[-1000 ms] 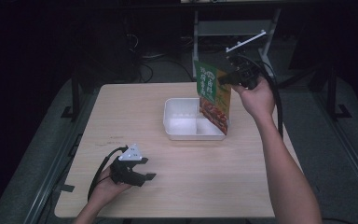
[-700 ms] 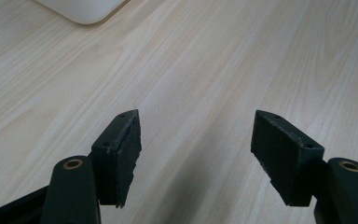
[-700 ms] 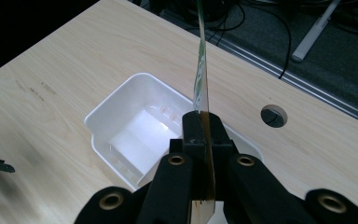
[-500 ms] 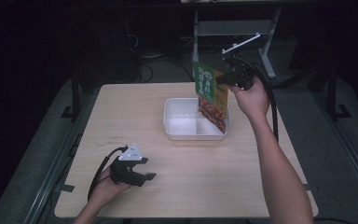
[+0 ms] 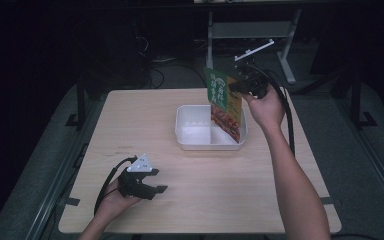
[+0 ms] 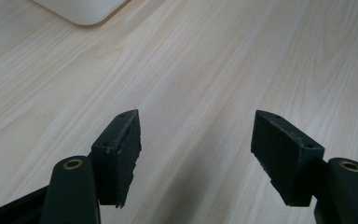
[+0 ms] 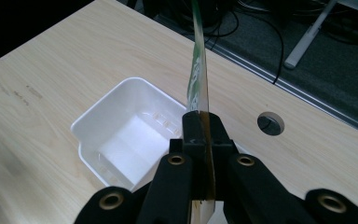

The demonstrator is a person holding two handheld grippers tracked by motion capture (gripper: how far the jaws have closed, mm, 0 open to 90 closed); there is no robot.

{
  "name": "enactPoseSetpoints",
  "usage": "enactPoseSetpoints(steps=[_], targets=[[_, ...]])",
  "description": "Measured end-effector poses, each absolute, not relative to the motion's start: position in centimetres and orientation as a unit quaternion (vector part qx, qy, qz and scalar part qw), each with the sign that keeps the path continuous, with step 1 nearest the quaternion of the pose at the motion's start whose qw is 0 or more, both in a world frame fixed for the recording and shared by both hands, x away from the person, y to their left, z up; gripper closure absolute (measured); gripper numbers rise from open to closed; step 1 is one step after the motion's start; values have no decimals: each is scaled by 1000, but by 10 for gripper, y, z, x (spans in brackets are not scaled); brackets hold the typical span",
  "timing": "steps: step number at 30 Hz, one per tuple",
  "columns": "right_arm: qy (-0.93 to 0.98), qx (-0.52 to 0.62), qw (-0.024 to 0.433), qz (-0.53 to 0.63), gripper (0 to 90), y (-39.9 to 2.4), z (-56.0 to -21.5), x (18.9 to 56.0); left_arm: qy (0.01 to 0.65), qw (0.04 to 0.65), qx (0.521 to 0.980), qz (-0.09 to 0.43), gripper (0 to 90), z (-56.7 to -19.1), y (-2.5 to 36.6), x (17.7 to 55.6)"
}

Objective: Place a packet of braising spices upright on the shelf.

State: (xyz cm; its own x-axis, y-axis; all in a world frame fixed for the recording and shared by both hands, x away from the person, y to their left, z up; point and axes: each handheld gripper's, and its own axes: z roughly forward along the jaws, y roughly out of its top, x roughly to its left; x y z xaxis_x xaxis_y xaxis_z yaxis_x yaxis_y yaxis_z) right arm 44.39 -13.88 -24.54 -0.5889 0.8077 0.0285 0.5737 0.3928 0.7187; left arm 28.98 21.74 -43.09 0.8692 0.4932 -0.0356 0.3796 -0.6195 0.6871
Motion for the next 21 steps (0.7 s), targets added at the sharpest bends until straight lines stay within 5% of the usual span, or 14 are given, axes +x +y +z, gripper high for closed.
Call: enactPoseSetpoints(steps=[21], targets=[[809,432,187,352,899,-141,-252,448,242,365,896,74,329,-431,217,289]])
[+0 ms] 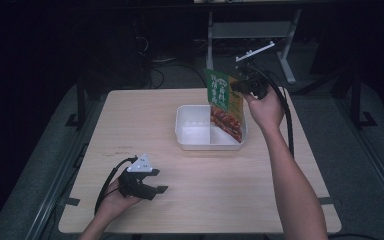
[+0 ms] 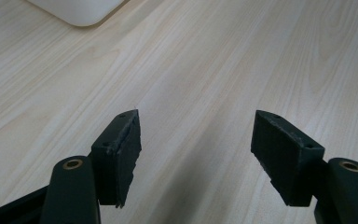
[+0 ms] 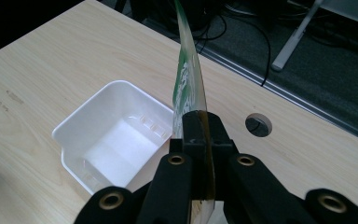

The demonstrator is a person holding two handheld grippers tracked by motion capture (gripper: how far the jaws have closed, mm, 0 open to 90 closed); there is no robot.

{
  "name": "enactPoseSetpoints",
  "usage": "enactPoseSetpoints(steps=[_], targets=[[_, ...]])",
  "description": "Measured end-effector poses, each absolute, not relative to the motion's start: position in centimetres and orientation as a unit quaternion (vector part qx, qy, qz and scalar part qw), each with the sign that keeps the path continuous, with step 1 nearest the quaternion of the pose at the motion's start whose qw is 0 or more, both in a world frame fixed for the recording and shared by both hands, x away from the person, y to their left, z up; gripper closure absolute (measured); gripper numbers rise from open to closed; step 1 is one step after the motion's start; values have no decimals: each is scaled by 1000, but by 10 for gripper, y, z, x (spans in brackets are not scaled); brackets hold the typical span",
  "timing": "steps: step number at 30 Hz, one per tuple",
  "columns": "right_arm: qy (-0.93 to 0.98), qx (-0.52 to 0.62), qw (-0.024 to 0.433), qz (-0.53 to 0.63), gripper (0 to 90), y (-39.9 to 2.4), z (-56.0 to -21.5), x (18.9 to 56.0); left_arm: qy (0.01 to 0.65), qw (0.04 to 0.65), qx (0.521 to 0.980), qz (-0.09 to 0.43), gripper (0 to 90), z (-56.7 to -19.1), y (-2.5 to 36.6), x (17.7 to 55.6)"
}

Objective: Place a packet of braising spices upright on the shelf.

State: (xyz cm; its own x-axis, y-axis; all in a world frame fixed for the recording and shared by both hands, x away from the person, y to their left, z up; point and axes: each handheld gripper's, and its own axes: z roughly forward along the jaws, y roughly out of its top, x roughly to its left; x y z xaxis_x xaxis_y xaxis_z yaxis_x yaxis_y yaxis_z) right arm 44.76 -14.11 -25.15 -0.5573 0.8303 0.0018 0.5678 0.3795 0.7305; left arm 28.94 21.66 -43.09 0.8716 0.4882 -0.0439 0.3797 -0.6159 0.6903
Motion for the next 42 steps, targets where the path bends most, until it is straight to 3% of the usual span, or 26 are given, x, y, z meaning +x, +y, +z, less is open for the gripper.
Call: enactPoseSetpoints(steps=[42], targets=[[822,448,156,316,872,-162,-275,436,241,366,896,72,329,-431,215,289]])
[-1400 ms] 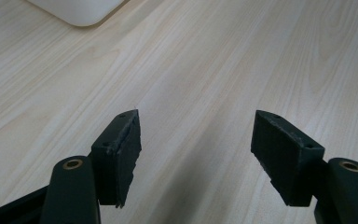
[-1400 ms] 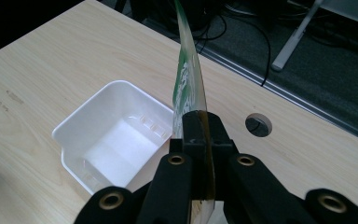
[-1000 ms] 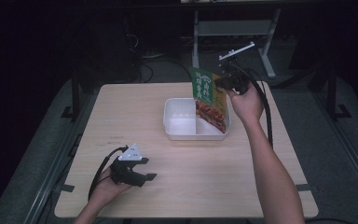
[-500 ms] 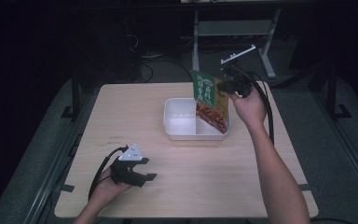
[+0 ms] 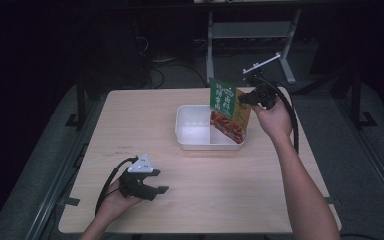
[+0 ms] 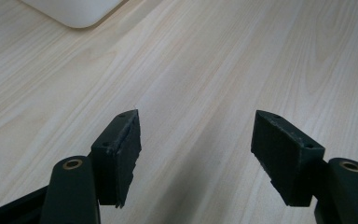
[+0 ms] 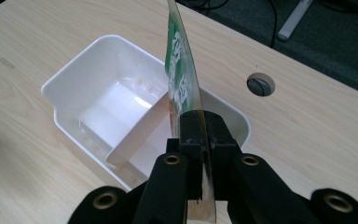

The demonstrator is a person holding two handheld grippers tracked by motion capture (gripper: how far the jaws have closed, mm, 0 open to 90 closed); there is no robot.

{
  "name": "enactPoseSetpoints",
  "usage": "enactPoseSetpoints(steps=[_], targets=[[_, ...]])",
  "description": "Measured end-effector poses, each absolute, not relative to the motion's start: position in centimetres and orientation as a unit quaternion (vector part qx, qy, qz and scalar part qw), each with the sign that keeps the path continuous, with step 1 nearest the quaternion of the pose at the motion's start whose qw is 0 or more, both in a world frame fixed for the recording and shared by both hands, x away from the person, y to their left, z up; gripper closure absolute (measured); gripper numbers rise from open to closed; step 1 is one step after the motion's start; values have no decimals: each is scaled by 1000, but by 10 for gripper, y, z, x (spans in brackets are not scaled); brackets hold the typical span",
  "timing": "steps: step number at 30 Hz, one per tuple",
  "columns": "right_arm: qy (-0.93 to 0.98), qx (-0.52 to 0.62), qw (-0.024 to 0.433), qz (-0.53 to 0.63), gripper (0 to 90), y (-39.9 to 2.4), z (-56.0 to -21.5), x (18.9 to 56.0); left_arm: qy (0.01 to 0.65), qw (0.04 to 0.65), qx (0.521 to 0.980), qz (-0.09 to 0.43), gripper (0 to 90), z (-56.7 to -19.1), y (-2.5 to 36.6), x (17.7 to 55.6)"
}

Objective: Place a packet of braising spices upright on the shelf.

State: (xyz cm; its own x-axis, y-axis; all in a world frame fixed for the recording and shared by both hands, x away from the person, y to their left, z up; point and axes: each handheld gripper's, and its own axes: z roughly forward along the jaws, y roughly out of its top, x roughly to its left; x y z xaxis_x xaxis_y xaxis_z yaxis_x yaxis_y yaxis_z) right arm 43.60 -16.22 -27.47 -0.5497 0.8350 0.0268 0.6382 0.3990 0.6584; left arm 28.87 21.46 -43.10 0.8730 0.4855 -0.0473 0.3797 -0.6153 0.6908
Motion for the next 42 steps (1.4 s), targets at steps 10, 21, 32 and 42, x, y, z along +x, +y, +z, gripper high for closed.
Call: enactPoseSetpoints(steps=[10,21,32,42], targets=[[821,458,133,315,851,-176,-282,433,241,365,896,71,329,-431,213,288],[825,461,117,306,750,-184,-285,430,241,367,896,71,329,-431,213,288],[821,467,103,312,573,-192,-289,425,240,366,896,70,328,-432,212,288],[817,468,93,324,518,-199,-297,416,242,366,896,69,328,-431,213,288]])
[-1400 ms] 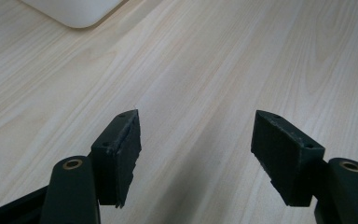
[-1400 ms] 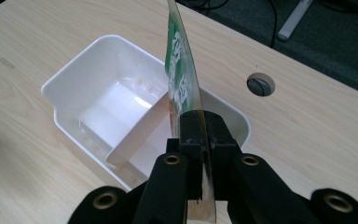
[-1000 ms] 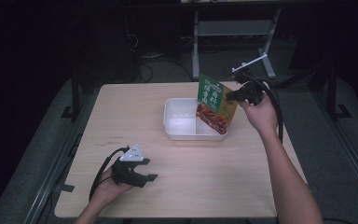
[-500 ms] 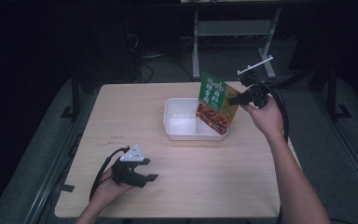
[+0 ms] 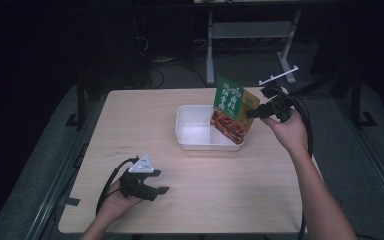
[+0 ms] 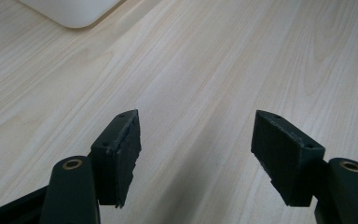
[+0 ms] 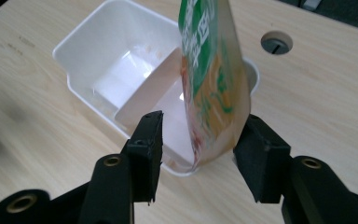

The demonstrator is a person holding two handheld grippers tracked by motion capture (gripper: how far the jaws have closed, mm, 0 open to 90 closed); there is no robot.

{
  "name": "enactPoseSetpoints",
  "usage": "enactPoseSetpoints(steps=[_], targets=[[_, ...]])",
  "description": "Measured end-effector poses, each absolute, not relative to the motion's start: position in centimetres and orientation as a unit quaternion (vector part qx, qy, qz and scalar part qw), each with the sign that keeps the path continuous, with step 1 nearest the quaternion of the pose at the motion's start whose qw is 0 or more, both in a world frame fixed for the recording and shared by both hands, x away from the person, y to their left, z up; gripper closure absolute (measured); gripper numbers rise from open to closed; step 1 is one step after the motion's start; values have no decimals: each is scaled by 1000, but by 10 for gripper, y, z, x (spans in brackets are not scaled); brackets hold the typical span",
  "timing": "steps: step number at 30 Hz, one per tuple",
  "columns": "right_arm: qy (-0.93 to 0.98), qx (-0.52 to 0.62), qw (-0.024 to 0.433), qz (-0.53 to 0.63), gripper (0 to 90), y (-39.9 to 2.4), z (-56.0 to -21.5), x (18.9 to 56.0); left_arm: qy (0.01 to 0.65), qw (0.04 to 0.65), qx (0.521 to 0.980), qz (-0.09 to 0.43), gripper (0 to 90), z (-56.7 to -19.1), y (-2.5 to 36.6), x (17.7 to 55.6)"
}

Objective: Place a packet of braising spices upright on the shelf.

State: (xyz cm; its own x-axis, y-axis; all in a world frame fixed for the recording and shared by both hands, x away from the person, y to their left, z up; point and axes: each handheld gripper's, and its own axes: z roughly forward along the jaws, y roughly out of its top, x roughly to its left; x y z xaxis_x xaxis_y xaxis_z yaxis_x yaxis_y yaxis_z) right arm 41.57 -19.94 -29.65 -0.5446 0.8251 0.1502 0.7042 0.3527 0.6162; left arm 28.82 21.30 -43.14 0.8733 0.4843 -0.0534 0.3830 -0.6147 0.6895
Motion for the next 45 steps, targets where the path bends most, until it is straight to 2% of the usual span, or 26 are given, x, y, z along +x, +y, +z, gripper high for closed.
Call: enactPoseSetpoints(steps=[21,45], targets=[[808,467,71,352,487,-227,-327,378,242,367,896,65,325,-432,212,289],[809,456,43,369,475,-236,-368,335,246,368,894,66,321,-433,213,290]])
